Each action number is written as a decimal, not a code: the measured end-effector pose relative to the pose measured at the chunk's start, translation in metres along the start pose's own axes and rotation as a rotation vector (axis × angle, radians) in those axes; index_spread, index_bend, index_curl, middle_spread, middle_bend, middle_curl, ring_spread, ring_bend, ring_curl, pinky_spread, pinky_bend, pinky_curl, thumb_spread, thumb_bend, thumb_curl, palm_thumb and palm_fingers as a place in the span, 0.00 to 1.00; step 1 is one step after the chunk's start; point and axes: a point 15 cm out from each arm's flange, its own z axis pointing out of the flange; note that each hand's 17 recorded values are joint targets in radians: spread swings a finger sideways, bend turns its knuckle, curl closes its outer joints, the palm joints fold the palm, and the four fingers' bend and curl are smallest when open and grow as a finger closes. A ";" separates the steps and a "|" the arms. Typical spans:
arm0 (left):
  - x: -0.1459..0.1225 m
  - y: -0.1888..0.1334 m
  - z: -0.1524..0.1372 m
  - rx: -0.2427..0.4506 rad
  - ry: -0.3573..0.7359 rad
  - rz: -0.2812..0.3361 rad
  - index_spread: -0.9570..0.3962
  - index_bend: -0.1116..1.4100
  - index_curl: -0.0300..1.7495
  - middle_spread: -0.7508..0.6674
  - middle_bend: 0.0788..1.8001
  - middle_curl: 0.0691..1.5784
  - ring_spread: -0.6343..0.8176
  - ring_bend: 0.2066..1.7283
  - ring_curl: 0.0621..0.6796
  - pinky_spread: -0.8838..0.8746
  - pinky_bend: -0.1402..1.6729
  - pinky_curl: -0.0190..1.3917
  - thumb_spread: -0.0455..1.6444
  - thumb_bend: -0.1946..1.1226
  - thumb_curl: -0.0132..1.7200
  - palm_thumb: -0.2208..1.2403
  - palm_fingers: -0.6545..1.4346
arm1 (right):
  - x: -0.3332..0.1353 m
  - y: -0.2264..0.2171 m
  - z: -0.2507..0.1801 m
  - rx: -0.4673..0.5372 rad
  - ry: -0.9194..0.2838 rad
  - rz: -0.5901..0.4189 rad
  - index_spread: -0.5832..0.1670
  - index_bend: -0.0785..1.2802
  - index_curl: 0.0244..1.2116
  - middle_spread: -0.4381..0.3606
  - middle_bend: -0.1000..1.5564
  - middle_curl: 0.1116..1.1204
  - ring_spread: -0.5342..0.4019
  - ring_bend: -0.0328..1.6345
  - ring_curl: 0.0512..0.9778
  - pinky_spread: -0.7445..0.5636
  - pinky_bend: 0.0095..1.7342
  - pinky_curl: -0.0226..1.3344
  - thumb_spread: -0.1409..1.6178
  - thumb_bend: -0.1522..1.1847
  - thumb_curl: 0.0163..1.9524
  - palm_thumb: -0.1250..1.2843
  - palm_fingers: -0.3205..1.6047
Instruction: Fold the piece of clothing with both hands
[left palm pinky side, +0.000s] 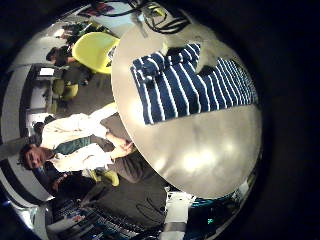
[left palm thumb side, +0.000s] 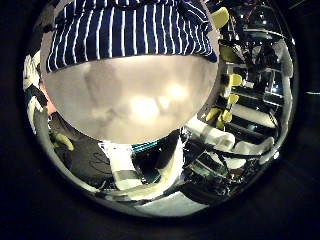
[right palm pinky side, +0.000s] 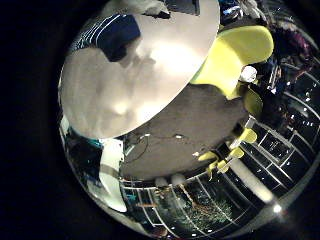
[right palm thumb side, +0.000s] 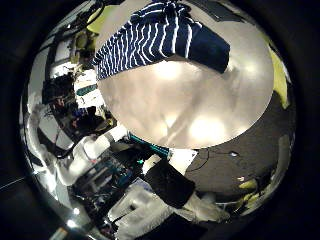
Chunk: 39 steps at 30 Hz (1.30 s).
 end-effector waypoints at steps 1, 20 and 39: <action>-0.001 -0.003 0.002 0.000 -0.001 0.000 0.73 0.17 0.18 0.69 0.08 0.20 0.63 0.38 0.23 0.73 0.35 0.25 0.68 0.13 0.16 0.21 0.36 | 0.000 -0.001 0.001 -0.001 0.000 -0.001 0.30 0.17 0.21 0.47 0.20 0.24 0.71 0.35 0.21 0.89 0.34 0.19 0.82 0.11 0.12 0.35 0.22; -0.026 -0.035 0.054 -0.021 -0.012 -0.007 0.73 0.17 0.18 0.69 0.08 0.20 0.65 0.38 0.22 0.74 0.34 0.24 0.69 0.13 0.16 0.21 0.36 | -0.007 -0.017 -0.001 -0.010 -0.002 -0.013 0.31 0.16 0.20 0.54 0.21 0.25 0.70 0.36 0.21 0.90 0.33 0.20 0.83 0.10 0.11 0.36 0.24; -0.061 -0.040 0.071 0.001 -0.007 0.019 0.74 0.17 0.17 0.70 0.07 0.20 0.67 0.37 0.22 0.75 0.34 0.24 0.69 0.13 0.15 0.21 0.35 | -0.020 -0.091 0.049 -0.095 -0.003 -0.048 0.37 0.16 0.18 0.59 0.21 0.24 0.73 0.36 0.22 0.89 0.37 0.22 0.72 0.10 0.14 0.39 0.18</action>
